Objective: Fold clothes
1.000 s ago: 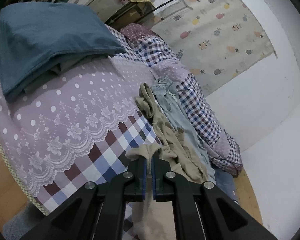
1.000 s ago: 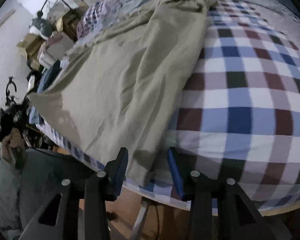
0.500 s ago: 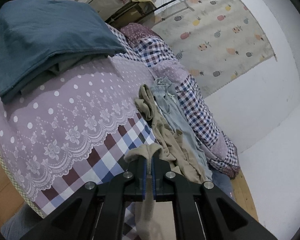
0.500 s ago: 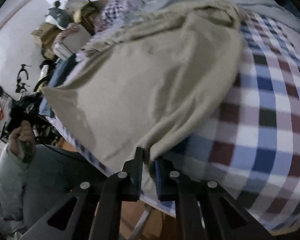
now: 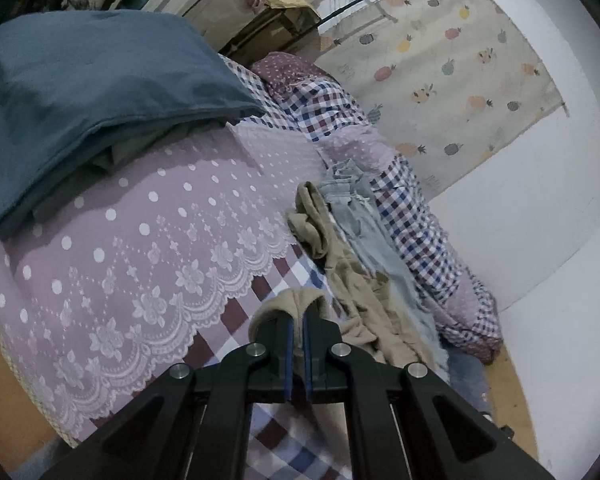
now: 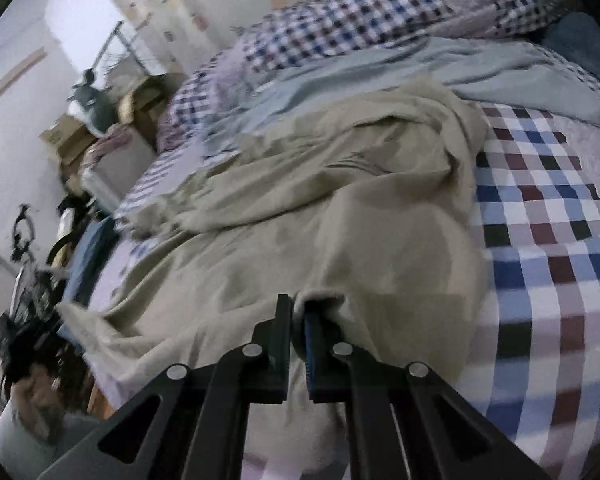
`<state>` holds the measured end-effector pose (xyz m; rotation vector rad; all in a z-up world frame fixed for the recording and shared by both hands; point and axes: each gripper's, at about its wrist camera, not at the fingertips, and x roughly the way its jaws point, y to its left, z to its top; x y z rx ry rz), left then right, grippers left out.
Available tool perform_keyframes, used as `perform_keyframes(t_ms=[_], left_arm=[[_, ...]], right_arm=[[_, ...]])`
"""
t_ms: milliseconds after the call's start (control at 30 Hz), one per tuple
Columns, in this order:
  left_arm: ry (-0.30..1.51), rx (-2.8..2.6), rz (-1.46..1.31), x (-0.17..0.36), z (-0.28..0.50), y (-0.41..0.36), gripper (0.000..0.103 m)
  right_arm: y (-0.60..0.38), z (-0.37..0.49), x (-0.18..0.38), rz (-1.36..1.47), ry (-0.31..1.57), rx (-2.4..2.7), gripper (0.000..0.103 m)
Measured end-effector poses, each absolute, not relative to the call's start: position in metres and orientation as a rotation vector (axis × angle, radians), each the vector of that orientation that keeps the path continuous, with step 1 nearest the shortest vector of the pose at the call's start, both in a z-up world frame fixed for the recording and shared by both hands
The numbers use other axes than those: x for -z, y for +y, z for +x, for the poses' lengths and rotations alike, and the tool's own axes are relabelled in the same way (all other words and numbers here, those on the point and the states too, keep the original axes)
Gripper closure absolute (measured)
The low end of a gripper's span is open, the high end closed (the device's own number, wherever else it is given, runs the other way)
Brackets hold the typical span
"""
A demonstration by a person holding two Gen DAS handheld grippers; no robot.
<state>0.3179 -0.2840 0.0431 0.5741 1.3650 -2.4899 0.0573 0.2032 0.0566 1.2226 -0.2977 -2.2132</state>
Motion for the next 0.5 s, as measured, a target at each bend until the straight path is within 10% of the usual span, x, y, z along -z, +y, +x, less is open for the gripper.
perform_keyframes(t_ms=[500], left_arm=[[1.373,2.441,0.638,-0.034,0.322,-0.289,0.101]], right_arm=[[0.254,0.136,-0.065,1.289,-0.294,2.218,0.054]])
